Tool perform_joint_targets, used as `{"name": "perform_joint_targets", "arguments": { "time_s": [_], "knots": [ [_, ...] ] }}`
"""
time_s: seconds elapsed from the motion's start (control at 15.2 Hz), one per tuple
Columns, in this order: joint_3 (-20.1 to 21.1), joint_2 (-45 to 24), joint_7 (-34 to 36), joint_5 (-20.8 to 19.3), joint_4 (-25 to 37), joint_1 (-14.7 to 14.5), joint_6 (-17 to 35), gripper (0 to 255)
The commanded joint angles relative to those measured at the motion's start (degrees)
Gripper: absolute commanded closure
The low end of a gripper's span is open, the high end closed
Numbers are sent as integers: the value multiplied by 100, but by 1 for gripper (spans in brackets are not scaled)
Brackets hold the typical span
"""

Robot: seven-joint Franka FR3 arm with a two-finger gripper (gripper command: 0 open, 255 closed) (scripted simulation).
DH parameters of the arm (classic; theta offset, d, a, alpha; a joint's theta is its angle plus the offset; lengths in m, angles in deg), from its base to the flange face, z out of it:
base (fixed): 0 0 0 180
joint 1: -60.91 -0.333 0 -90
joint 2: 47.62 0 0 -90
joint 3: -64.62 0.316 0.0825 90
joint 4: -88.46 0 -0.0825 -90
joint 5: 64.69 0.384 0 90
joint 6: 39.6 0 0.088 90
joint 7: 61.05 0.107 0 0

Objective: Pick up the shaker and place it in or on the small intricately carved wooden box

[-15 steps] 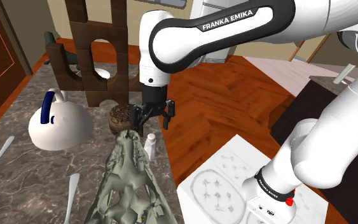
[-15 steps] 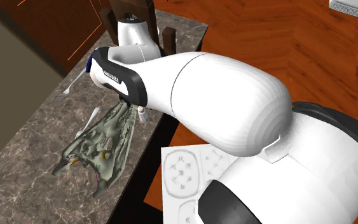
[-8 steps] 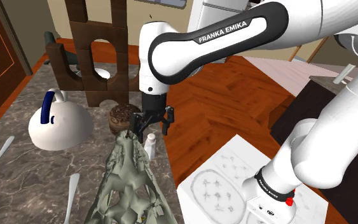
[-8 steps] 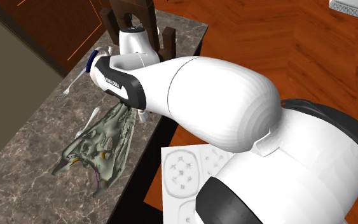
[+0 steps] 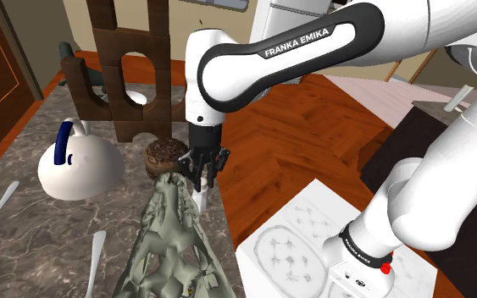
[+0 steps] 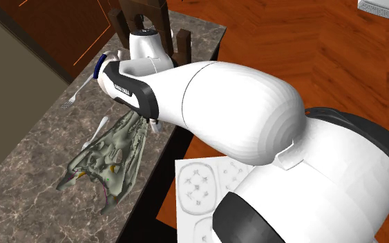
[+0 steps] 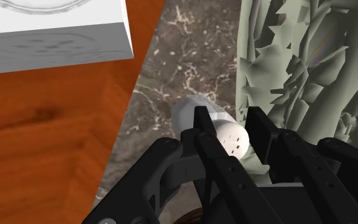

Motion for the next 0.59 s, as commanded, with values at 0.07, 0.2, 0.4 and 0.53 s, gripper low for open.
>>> {"name": "perform_joint_targets", "arguments": {
  "time_s": [0.07,0.2,0.4,0.53],
  "knots": [
    [0,-2,0,-1,-2,0,-1,255],
    [0,0,0,0,-3,0,-1,255],
    [0,-1,0,0,-3,0,-1,255],
    [-6,78,24,3,72,7,-151,255]
  ]
}}
